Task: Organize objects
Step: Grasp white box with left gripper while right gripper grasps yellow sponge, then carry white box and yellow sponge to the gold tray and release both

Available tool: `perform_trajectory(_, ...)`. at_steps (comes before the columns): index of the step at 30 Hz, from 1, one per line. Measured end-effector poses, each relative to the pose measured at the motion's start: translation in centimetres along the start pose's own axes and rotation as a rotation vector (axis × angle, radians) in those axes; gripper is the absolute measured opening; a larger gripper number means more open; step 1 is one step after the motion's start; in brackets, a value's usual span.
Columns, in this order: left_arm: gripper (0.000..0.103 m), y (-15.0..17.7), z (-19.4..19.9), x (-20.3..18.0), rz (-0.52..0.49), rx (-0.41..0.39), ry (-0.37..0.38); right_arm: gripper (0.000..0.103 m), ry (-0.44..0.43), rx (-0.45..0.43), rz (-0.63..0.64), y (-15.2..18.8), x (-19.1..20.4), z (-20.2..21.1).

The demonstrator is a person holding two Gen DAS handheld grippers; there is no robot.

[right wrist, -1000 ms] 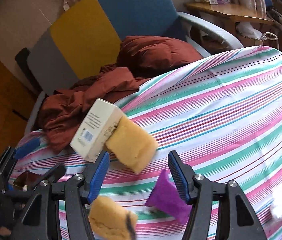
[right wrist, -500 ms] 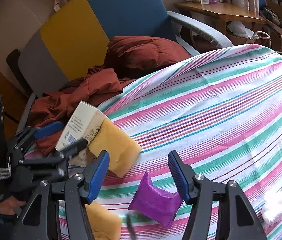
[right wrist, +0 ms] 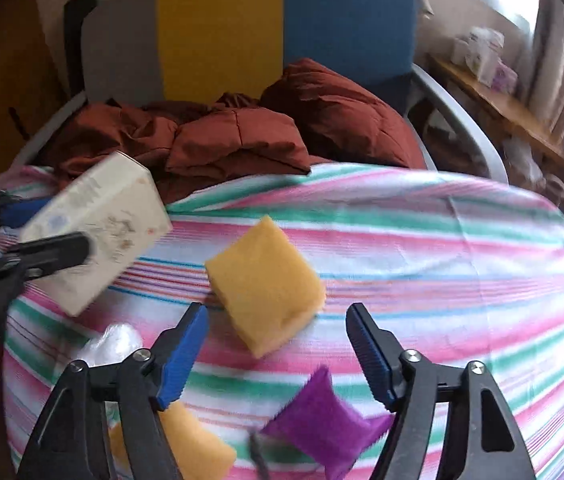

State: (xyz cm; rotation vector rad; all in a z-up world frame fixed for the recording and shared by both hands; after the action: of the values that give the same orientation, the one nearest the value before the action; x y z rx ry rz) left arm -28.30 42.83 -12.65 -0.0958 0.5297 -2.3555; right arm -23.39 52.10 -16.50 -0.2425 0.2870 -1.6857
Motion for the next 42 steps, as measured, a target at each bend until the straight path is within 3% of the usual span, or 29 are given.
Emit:
perform_trajectory(7, 0.05, 1.6, 3.4, 1.4, 0.027, -0.047, 0.001, 0.073, -0.015, 0.097, 0.029, -1.6, 0.3, -2.8)
perform_trajectory(10, 0.05, 2.4, 4.5, 1.4, 0.051, -0.049, 0.008, 0.06, -0.047, 0.127, 0.0, -1.2, 0.3, -3.5)
perform_trajectory(18, 0.05, 5.4, 7.2, 1.0, 0.079, -0.058, -0.006, 0.057, -0.057, 0.041, -0.053, 0.5, 1.1, 0.6)
perform_trajectory(28, 0.051, 10.2, 14.0, 1.3, 0.121, -0.179, -0.094, 0.057, -0.113, -0.078, -0.08, 2.0, 4.9, 7.2)
perform_trajectory(34, 0.051, 13.9, 18.0, 1.6, 0.148, -0.237, -0.158, 0.057, -0.209, -0.103, -0.044, 4.3, 10.2, 9.9)
perform_trajectory(42, 0.051, 18.6, 20.6, 2.6, 0.218, -0.247, -0.182, 0.057, -0.306, -0.116, 0.017, 7.0, 17.1, 11.8)
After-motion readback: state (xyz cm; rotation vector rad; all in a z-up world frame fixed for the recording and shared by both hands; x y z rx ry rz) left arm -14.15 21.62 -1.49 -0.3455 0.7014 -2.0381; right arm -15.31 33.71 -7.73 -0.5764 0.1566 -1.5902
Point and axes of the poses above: each gripper's, at about its wrist camera, not at the fingertips, and z roughly against the way its jaws point, x to its left, y to its underside, the point moved 9 cm from there along -z, roughly the way its jaws point, and after that the axes turned 13 degrees about x, right-handed, at the moved point
